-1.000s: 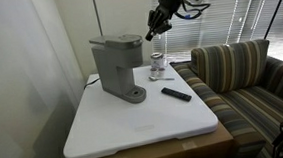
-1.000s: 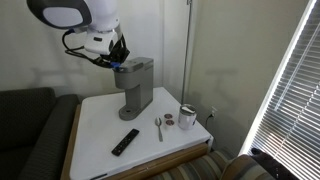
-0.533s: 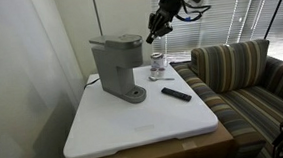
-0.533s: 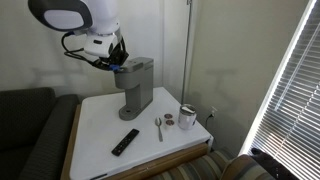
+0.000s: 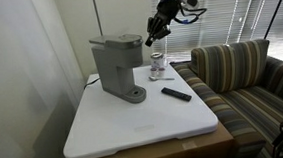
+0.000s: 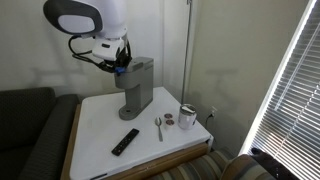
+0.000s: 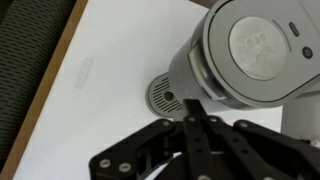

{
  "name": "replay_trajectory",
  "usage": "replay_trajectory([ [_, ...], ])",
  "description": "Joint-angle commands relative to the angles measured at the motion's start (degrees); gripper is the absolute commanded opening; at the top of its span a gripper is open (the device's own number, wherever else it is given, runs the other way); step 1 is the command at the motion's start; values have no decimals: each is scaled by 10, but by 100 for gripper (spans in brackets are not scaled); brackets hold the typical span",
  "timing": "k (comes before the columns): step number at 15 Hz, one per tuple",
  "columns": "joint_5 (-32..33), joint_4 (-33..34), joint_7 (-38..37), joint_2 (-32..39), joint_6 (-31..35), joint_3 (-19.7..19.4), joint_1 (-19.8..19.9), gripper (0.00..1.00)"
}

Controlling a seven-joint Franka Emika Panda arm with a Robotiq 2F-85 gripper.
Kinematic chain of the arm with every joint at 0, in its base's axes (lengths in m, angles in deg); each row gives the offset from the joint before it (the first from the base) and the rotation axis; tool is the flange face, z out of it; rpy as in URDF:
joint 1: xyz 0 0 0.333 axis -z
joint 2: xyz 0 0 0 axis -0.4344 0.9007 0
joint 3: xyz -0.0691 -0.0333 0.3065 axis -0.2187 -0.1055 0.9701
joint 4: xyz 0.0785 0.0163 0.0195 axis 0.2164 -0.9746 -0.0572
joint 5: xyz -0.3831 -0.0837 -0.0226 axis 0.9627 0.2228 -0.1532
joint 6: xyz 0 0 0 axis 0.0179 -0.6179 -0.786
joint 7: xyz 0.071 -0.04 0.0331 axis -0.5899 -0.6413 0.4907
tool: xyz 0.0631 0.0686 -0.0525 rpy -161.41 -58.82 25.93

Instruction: Open the coffee machine

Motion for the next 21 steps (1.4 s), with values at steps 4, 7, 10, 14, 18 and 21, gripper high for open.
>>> replay_trajectory([
  [4, 8, 59, 14, 36, -43, -6, 11, 0],
  [7, 9, 67, 16, 40, -48, -8, 11, 0],
  [10, -5, 62, 26, 34, -42, -5, 14, 0],
  [14, -31, 49, 54, 20, -27, 2, 16, 0],
  [18, -52, 38, 79, 1, -13, 2, 15, 0],
  [21, -66, 35, 94, -15, -9, 0, 13, 0],
])
